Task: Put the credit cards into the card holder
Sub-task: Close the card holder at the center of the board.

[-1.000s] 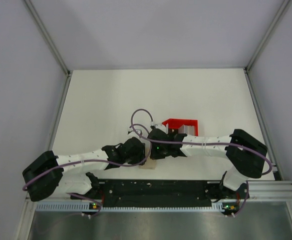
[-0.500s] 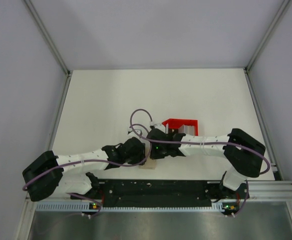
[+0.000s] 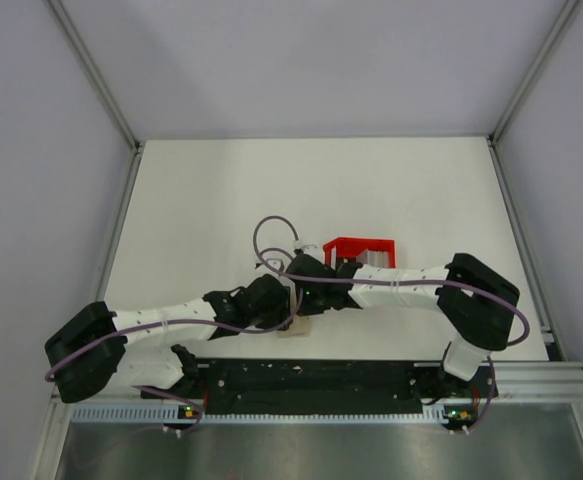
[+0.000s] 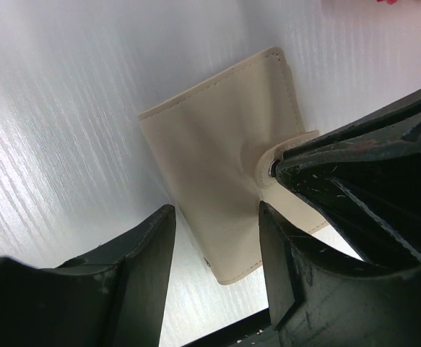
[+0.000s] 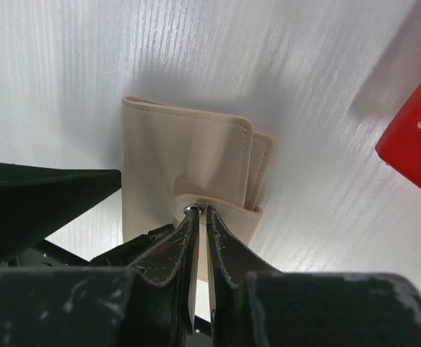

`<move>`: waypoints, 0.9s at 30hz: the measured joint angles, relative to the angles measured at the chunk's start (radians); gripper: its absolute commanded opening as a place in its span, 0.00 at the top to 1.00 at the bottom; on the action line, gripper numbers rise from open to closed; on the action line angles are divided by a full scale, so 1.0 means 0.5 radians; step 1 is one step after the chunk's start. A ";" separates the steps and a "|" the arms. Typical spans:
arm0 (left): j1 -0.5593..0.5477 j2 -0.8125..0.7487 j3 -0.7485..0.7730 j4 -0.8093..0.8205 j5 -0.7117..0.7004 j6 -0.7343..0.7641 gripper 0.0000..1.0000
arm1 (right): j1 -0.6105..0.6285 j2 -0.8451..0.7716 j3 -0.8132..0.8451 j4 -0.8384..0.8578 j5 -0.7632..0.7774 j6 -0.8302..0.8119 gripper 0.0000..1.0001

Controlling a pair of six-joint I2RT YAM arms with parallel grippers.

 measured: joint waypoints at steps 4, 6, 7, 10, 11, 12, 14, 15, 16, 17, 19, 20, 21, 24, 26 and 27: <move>0.000 0.000 -0.005 0.009 0.005 -0.001 0.48 | 0.001 0.047 0.078 -0.090 0.001 -0.015 0.91; 0.000 0.000 -0.008 0.017 0.008 -0.001 0.49 | 0.002 0.069 0.116 -0.134 0.005 -0.019 0.91; 0.000 0.000 -0.009 0.020 0.010 -0.001 0.49 | 0.004 0.076 0.130 -0.151 0.008 -0.020 0.90; 0.000 0.000 -0.011 0.023 0.011 -0.008 0.50 | 0.006 0.108 0.182 -0.214 0.009 -0.028 0.90; 0.000 0.000 -0.011 0.023 0.011 -0.011 0.50 | 0.007 0.122 0.205 -0.234 0.009 -0.030 0.90; 0.000 0.000 -0.011 0.022 0.010 -0.016 0.50 | 0.008 0.135 0.224 -0.259 0.009 -0.031 0.90; 0.001 -0.002 -0.014 0.023 0.005 -0.027 0.50 | 0.008 0.163 0.274 -0.311 0.009 -0.031 0.89; 0.001 -0.003 -0.015 0.023 0.003 -0.035 0.50 | 0.008 0.174 0.289 -0.330 0.010 -0.031 0.89; 0.001 -0.005 -0.017 0.024 0.002 -0.043 0.50 | 0.008 0.181 0.302 -0.344 0.009 -0.032 0.89; 0.001 -0.006 -0.019 0.024 -0.002 -0.051 0.50 | 0.008 0.188 0.311 -0.356 0.010 -0.031 0.89; 0.001 -0.011 -0.024 0.028 -0.005 -0.066 0.50 | 0.008 0.199 0.330 -0.375 0.009 -0.031 0.89; 0.001 -0.016 -0.029 0.032 -0.005 -0.071 0.50 | 0.008 0.210 0.343 -0.390 0.009 -0.031 0.89; 0.002 -0.021 -0.034 0.037 -0.006 -0.076 0.50 | 0.008 0.220 0.360 -0.407 0.008 -0.031 0.89; 0.002 -0.031 -0.043 0.043 -0.011 -0.098 0.50 | 0.007 0.243 0.392 -0.442 0.007 -0.031 0.89; 0.002 -0.040 -0.053 0.049 -0.012 -0.108 0.50 | -0.003 0.245 0.394 -0.443 0.003 -0.031 0.89; 0.002 -0.042 -0.056 0.052 -0.011 -0.112 0.50 | -0.010 0.246 0.394 -0.443 -0.007 -0.032 0.89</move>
